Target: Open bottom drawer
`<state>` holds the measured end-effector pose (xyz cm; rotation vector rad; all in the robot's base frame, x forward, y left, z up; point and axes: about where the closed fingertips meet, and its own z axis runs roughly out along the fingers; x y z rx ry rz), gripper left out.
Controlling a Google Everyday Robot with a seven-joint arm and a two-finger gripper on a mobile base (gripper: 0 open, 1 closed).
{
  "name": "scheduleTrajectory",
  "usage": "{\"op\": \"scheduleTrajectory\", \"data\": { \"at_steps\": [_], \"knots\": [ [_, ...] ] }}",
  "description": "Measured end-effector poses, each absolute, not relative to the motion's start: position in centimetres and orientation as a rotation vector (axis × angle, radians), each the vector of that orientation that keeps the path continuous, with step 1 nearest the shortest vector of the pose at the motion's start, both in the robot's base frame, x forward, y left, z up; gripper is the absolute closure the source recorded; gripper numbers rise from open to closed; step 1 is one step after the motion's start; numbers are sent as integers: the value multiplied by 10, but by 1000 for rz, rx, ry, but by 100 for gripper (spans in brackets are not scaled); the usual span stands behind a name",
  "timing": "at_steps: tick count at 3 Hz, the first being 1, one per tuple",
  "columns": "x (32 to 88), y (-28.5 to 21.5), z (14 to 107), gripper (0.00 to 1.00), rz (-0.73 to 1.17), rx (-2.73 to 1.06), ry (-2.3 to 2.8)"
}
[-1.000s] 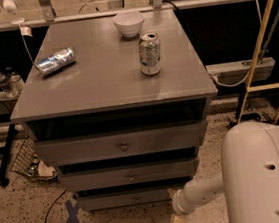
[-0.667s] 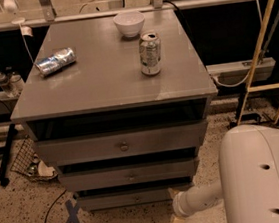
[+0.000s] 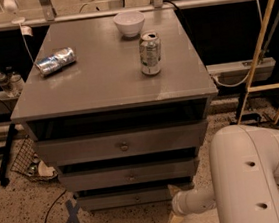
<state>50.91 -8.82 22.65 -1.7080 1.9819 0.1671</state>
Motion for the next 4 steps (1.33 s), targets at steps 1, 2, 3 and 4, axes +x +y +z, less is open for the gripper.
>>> {"op": "scheduleTrajectory", "data": {
  "at_steps": [1, 2, 3, 4],
  "knots": [
    [512, -87, 222, 0, 135, -1724, 1970],
    [522, -86, 211, 0, 71, -1765, 1945],
    [538, -87, 198, 0, -3, -1783, 1931],
    [561, -82, 184, 0, -96, -1790, 1908]
  ]
}}
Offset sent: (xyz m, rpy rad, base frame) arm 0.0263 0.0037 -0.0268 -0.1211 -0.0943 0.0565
